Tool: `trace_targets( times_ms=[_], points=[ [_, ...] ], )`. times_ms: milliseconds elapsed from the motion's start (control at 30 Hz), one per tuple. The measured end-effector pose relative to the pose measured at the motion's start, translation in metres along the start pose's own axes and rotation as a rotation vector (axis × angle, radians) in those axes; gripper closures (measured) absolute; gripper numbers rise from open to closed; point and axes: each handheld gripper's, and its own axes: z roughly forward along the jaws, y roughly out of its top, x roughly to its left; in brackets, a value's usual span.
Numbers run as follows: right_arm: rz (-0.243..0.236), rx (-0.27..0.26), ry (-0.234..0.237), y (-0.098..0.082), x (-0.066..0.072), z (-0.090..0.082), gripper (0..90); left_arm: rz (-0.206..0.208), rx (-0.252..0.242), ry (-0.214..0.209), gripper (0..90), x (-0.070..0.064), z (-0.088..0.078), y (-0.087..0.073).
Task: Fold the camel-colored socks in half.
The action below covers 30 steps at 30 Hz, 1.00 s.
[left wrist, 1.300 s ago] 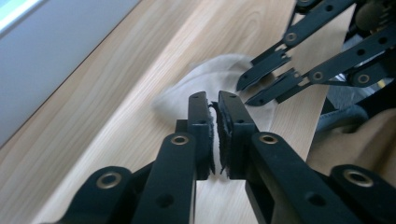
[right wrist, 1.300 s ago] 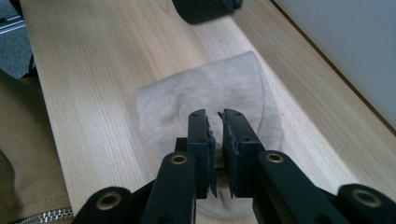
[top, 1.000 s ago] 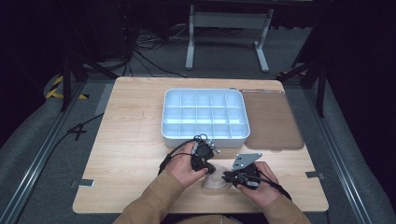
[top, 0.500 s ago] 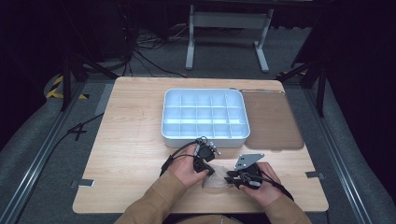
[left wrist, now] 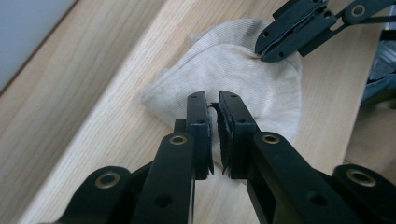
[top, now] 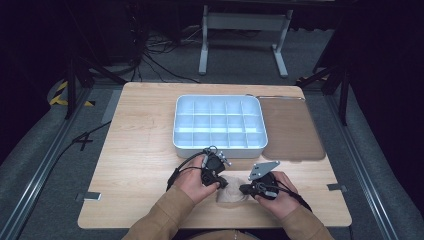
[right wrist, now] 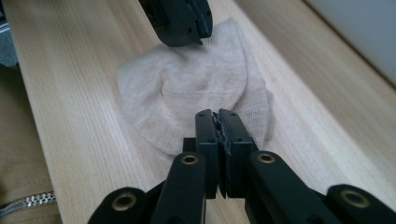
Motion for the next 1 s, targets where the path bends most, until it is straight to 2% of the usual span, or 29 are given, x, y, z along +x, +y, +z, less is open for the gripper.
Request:
trace_targets(
  times_ms=[100, 167, 400, 533, 567, 600, 633, 667, 700, 733, 800, 833, 900, 933, 1000],
  points=[
    [0.015, -0.031, 0.009, 0.005, -0.002, -0.009, 88.2, -0.001, -0.03, -0.002, 82.7, -0.001, -0.005, -0.002],
    [0.028, -0.048, 0.02, 0.007, -0.003, -0.015, 88.1, 0.013, -0.038, -0.004, 81.9, -0.002, -0.005, -0.002],
    [0.052, -0.038, 0.007, 0.005, -0.01, -0.02, 88.1, 0.038, -0.013, -0.001, 81.3, -0.006, 0.004, 0.002],
    [0.048, -0.011, -0.028, -0.001, -0.014, -0.014, 87.3, 0.064, -0.002, 0.013, 81.2, -0.008, 0.013, 0.006],
    [0.038, 0.001, -0.06, -0.004, -0.016, -0.01, 85.9, 0.074, 0.016, 0.017, 81.2, -0.008, 0.016, 0.007],
    [0.03, 0.005, -0.069, -0.005, -0.016, -0.01, 84.6, 0.083, 0.018, 0.019, 81.5, -0.008, 0.019, 0.008],
    [0.03, 0.005, -0.069, -0.005, -0.016, -0.01, 84.6, 0.088, 0.023, 0.028, 81.5, -0.008, 0.023, 0.008],
    [0.01, 0.0, -0.098, -0.007, -0.017, -0.009, 81.2, 0.087, 0.028, 0.031, 82.0, -0.008, 0.024, 0.009],
    [0.01, 0.0, -0.098, -0.007, -0.017, -0.009, 81.2, 0.094, 0.032, 0.031, 82.0, -0.008, 0.026, 0.01],
    [-0.01, -0.013, -0.124, -0.007, -0.015, -0.014, 81.4, 0.095, 0.043, 0.032, 82.4, -0.008, 0.025, 0.011],
    [-0.019, -0.029, -0.117, -0.007, -0.014, -0.016, 82.4, 0.089, 0.035, 0.03, 82.5, -0.008, 0.026, 0.011],
    [-0.034, -0.059, -0.093, -0.005, -0.01, -0.02, 82.5, 0.089, 0.035, 0.033, 82.6, -0.008, 0.027, 0.012],
    [-0.047, -0.071, -0.074, -0.003, -0.007, -0.02, 82.0, 0.085, 0.029, 0.03, 82.7, -0.008, 0.027, 0.012],
    [-0.062, -0.073, -0.039, -0.002, -0.003, -0.018, 80.1, 0.085, 0.032, 0.03, 82.9, -0.007, 0.027, 0.012],
    [-0.084, -0.038, -0.017, -0.003, -0.002, -0.012, 78.3, 0.081, 0.037, 0.031, 83.6, -0.006, 0.026, 0.012]
  ],
)
